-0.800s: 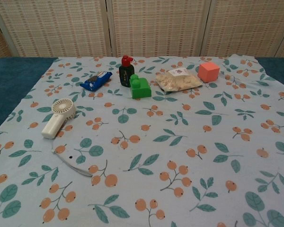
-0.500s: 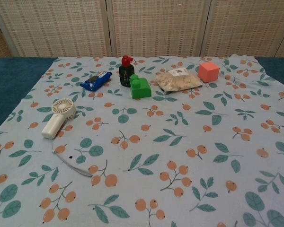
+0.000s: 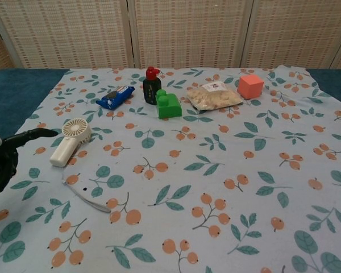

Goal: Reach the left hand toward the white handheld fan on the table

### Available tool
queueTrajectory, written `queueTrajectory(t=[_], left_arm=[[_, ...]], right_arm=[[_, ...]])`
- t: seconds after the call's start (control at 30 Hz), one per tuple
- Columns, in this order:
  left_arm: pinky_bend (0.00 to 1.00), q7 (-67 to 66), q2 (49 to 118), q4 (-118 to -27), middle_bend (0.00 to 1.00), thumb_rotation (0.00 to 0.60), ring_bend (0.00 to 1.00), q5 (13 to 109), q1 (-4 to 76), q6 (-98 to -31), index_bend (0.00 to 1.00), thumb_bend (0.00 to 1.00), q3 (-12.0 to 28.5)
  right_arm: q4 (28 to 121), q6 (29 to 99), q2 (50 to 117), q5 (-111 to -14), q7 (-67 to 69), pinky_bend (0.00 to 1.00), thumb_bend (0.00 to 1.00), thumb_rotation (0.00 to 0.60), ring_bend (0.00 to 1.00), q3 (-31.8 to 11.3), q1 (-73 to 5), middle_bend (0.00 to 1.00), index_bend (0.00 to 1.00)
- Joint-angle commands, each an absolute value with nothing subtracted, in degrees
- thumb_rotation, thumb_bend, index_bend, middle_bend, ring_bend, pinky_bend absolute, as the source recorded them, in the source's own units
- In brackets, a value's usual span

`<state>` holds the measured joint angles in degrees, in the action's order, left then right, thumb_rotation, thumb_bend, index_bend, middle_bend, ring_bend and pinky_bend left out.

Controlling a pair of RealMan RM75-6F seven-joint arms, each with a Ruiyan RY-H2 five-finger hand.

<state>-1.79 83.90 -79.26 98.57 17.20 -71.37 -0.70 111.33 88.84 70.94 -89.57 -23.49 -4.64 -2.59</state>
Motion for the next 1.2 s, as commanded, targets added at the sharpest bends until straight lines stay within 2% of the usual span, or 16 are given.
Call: queueTrajectory(t=[0.03, 0.27, 0.47, 1.2], left_arm=[[1.0, -2.55, 87.31, -74.26, 0.9, 0.6, 0.8, 95.95, 20.65, -67.9, 0.0, 0.83, 1.78], [1.0, -7.61, 91.42, -68.59, 0.97, 0.6, 0.85, 93.09, 22.89, -65.46, 0.01, 0.82, 2.99], [1.0, -8.98, 92.64, -65.41, 0.97, 0.6, 0.85, 90.72, 24.27, -63.24, 0.01, 0.74, 3.16], [1.0, -11.76, 92.83, -62.73, 0.98, 0.6, 0.86, 87.53, 24.77, -62.97, 0.02, 0.72, 1.45]], right_arm=[[111.05, 88.63, 71.06, -89.24, -23.49, 0.0, 0.19, 0.6, 0.0, -4.81, -2.76, 0.0, 0.0], [111.99, 88.63, 71.18, -89.2, -24.69, 0.0, 0.19, 0.6, 0.0, -4.56, -2.76, 0.0, 0.0], [112.86, 89.07, 70.82, -89.25, -25.21, 0.0, 0.19, 0.6, 0.0, -4.19, -2.33, 0.0, 0.0], [113.59, 87.98, 71.06, -88.18, -25.83, 0.0, 0.19, 0.6, 0.0, -3.96, -2.69, 0.0, 0.0]])
